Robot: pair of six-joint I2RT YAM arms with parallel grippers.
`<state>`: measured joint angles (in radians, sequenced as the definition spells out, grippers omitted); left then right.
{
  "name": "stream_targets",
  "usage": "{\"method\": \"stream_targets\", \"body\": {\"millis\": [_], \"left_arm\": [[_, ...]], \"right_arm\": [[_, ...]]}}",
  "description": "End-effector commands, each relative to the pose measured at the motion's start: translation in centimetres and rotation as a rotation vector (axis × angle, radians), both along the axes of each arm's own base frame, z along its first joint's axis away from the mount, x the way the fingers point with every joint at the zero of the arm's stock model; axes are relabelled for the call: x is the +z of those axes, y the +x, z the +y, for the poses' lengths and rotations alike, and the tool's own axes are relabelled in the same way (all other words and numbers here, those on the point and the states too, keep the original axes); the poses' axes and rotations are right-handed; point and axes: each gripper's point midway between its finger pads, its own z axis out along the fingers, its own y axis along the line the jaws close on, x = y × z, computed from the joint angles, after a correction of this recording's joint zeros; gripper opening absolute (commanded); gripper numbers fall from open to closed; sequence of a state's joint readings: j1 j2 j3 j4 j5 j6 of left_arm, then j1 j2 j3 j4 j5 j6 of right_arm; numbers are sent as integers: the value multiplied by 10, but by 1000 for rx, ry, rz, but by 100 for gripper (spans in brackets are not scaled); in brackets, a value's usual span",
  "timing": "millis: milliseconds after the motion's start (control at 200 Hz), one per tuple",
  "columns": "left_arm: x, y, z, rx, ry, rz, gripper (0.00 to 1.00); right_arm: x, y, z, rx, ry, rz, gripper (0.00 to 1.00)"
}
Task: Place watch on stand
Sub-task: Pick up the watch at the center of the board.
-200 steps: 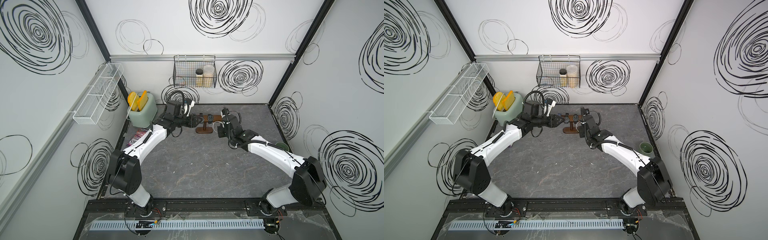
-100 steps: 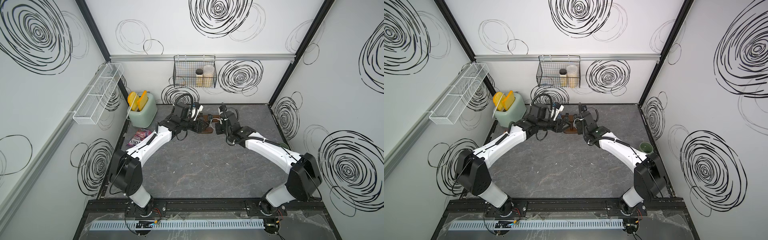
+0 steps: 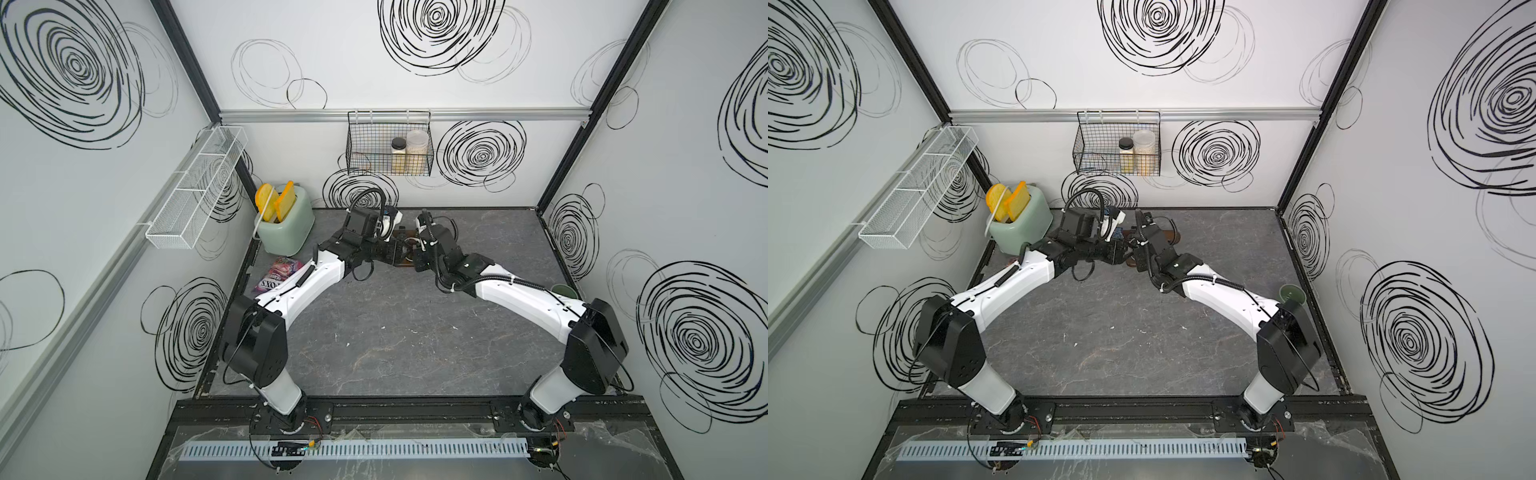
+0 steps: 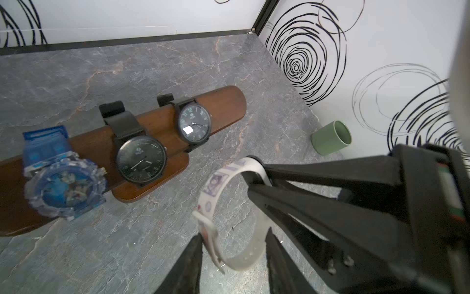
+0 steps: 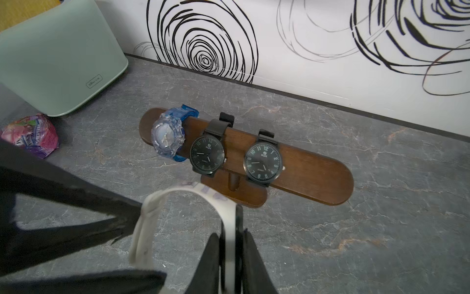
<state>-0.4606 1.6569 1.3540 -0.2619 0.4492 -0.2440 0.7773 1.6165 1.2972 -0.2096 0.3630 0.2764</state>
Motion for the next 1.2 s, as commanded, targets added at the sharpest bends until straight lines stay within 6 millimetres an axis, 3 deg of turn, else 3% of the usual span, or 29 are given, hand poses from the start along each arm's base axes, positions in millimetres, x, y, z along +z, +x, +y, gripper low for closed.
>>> {"method": "stream_targets", "body": {"millis": [0, 235, 350, 440, 545, 625, 775, 905, 1061, 1196], "left_arm": [[6, 14, 2, 23, -2, -29, 40], [3, 19, 7, 41, 0, -16, 33], [1, 18, 5, 31, -5, -4, 16], [0, 19, 4, 31, -9, 3, 12], [-2, 21, 6, 37, -13, 10, 8], [-1, 22, 8, 42, -16, 9, 5], [3, 26, 14, 47, -51, 12, 0], [10, 27, 17, 41, -90, 9, 0], [16, 25, 18, 37, -103, -4, 0], [16, 25, 17, 31, -109, -3, 0]], "right_arm": [[16, -4, 18, 27, 32, -30, 16], [26, -5, 21, 28, 31, -53, 17], [29, -3, 21, 23, 25, -61, 17], [29, -4, 23, 29, 30, -59, 18], [27, -9, 26, 48, 44, -51, 25], [24, -16, 28, 73, 73, -37, 49], [29, -36, 19, 116, 125, -29, 67], [43, -49, 0, 148, 239, -25, 70], [71, -60, -14, 331, 555, 5, 70], [80, -68, -3, 445, 629, 43, 70]]}}
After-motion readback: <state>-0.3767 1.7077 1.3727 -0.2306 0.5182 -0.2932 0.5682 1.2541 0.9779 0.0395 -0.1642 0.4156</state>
